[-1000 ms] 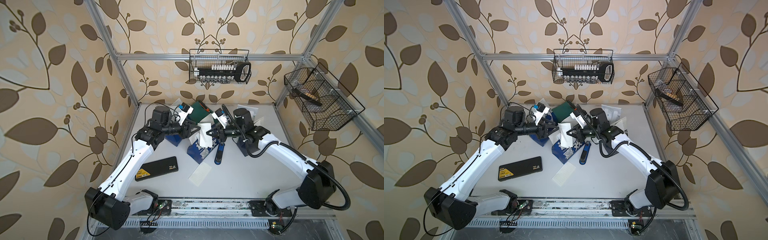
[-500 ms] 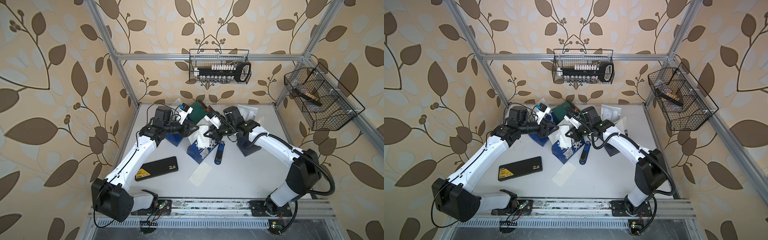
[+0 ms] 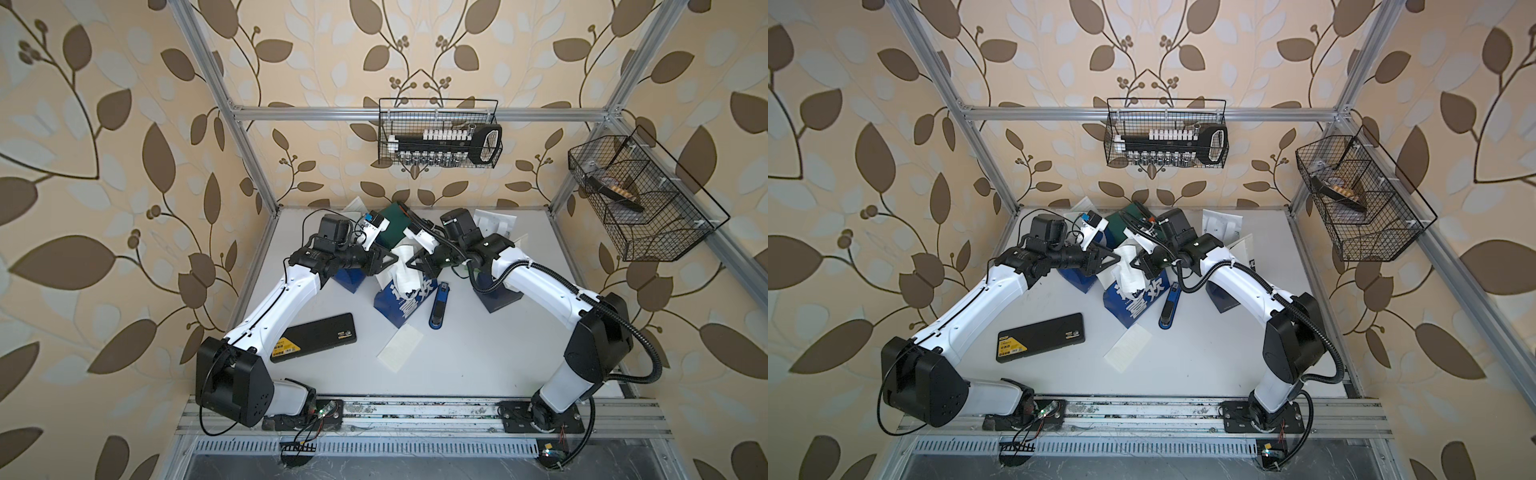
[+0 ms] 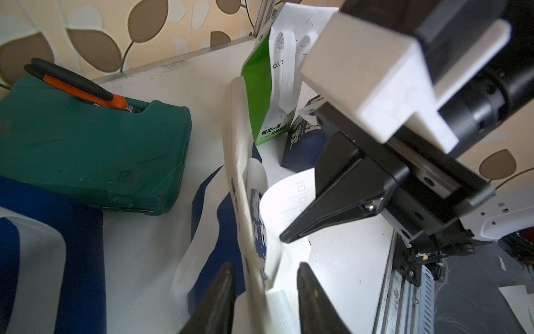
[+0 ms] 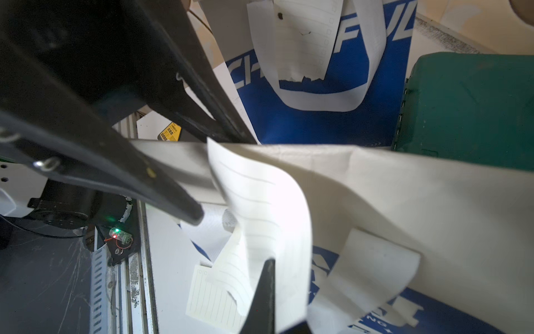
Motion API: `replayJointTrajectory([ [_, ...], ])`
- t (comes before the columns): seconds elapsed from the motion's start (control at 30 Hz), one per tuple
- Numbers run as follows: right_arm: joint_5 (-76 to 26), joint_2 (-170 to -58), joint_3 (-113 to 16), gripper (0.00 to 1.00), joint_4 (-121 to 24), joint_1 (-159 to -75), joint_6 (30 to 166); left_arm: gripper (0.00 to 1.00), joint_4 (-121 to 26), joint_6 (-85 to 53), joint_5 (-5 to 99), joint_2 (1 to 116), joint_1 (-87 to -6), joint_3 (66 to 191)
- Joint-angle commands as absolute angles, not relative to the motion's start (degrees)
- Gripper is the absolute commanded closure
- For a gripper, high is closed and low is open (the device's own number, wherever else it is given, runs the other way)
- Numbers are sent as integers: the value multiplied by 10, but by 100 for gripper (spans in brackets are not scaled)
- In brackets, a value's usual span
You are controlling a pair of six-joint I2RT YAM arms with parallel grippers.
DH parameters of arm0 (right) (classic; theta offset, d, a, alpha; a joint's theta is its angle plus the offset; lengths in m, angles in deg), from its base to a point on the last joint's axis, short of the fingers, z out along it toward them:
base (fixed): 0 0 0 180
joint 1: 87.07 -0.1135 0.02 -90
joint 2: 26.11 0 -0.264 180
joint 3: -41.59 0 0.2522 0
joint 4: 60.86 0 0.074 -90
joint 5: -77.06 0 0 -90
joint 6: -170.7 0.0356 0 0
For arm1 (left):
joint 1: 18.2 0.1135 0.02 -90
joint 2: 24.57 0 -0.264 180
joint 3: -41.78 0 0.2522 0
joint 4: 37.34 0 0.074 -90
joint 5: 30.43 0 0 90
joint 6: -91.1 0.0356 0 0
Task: Staple the receipts to the bags
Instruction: Hold the receipt from the takeout bag.
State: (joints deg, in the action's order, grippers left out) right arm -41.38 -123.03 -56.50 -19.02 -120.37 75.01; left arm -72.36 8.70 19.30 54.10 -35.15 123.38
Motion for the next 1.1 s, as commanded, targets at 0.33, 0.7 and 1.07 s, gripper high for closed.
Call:
replayJointTrajectory([
  [0.33,-352,-1236,-586,100,-191,-1228,722,87,-739,103,205,549,-368,1259],
  [0.7,-286,-1223,-579,100,-193,-1239,695,62,-767,120,210,556,-375,1277],
  [1.07,-274,-1209,-568,100,-196,-1255,637,67,-779,120,211,573,-381,1297],
])
